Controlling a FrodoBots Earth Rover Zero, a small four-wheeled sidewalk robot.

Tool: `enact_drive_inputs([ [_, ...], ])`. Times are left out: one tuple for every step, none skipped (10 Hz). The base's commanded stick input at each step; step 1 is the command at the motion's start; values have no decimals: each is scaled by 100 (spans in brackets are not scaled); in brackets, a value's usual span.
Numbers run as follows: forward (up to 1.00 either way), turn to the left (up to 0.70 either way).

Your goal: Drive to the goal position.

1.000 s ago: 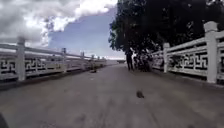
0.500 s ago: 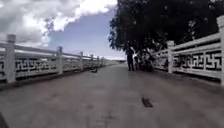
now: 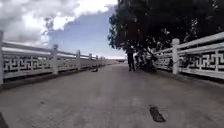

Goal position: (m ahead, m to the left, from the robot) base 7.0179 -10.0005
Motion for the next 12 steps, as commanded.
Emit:
enact_drive_inputs([
  [70, 0],
  [70, 0],
  [70, 0],
  [70, 0],
  [70, 0],
  [70, 0],
  [70, 0],
  [70, 0],
  [70, 0],
  [70, 0],
  [70, 0],
  [70, 0],
])
